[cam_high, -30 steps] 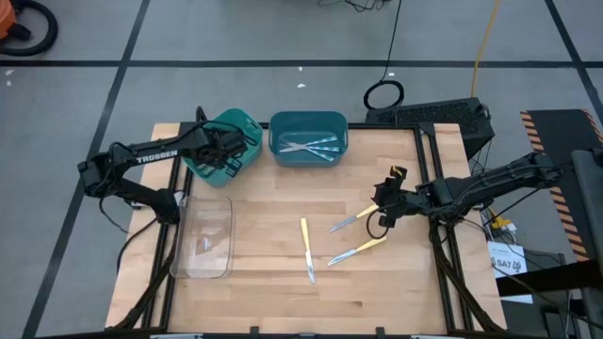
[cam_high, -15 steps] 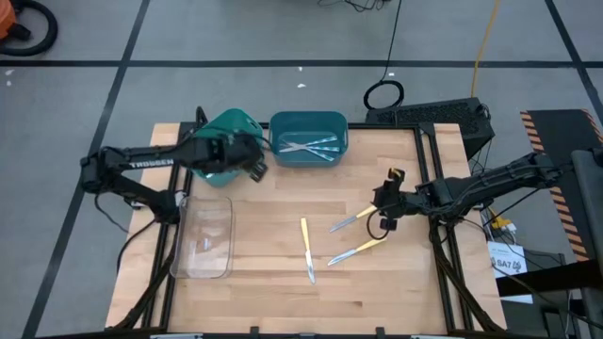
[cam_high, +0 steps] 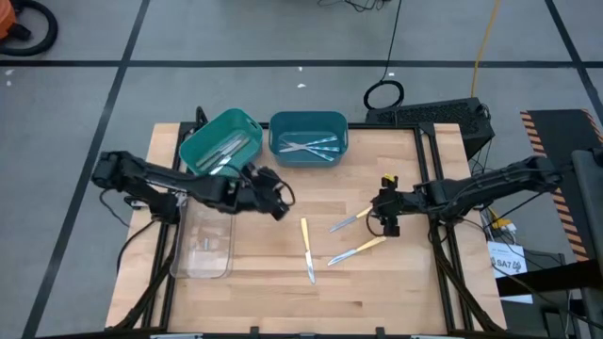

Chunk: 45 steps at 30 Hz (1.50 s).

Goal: Sort silverware by color (type)
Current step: Put the top right yellow table knife into the transparent bin

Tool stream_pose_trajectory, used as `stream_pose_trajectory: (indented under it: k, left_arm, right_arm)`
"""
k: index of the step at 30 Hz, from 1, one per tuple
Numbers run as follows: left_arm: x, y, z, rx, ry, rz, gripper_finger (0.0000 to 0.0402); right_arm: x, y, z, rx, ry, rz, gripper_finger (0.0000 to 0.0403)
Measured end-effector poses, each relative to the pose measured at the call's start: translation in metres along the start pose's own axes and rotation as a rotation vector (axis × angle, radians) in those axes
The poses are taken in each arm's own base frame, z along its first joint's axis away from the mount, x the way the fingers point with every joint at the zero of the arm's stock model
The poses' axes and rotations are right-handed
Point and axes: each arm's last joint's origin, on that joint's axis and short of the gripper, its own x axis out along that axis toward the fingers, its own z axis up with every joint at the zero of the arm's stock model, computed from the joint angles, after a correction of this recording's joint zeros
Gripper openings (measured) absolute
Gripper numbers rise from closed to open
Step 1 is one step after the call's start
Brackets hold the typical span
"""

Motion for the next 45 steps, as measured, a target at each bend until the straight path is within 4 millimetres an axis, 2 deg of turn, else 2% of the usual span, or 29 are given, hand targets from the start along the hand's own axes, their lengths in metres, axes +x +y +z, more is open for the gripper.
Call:
stream_pose_trajectory:
  k: [5, 9, 14, 20, 24, 28, 30, 35, 38, 45]
  left_arm:
    - [0.019, -0.025, -0.012, 0.055, -0.006, -0.028, 0.0102]
    - [0.032, -0.035, -0.018, 0.11, -0.003, -0.032, 0.0102]
    - [0.033, -0.04, -0.014, 0.115, -0.005, -0.042, 0.0102]
    - [0.031, -0.044, -0.011, 0.116, -0.023, -0.059, 0.0102]
    - [0.031, -0.044, -0.011, 0.116, -0.029, -0.061, 0.0102]
    - [0.031, -0.043, -0.01, 0.114, -0.029, -0.061, 0.0102]
    - [0.031, -0.043, -0.01, 0.114, -0.028, -0.061, 0.0102]
    - [0.035, -0.046, -0.013, 0.115, -0.025, -0.059, 0.0102]
    - [0.04, -0.048, -0.015, 0.117, -0.02, -0.058, 0.0102]
    - [0.043, -0.052, -0.014, 0.105, -0.043, -0.071, 0.0102]
  right_arm:
    - [0.007, -0.009, -0.003, -0.001, 0.065, 0.063, 0.0233]
    - [0.019, -0.013, -0.001, -0.055, 0.094, 0.091, 0.0235]
    - [0.037, -0.018, -0.006, -0.135, 0.192, 0.09, 0.0225]
    - [0.054, -0.028, -0.008, -0.132, 0.295, 0.105, 0.0219]
    - [0.062, -0.03, -0.012, -0.094, 0.34, 0.192, 0.0175]
    - [0.066, -0.03, -0.012, -0.087, 0.339, 0.24, 0.0092]
    - [0.066, -0.03, -0.009, -0.108, 0.325, 0.241, 0.0067]
    - [0.058, -0.033, 0.006, -0.117, 0.287, 0.227, 0.0067]
    - [0.05, -0.031, 0.025, -0.134, 0.213, 0.197, 0.0067]
    - [0.041, -0.018, 0.048, -0.105, 0.138, 0.134, 0.0067]
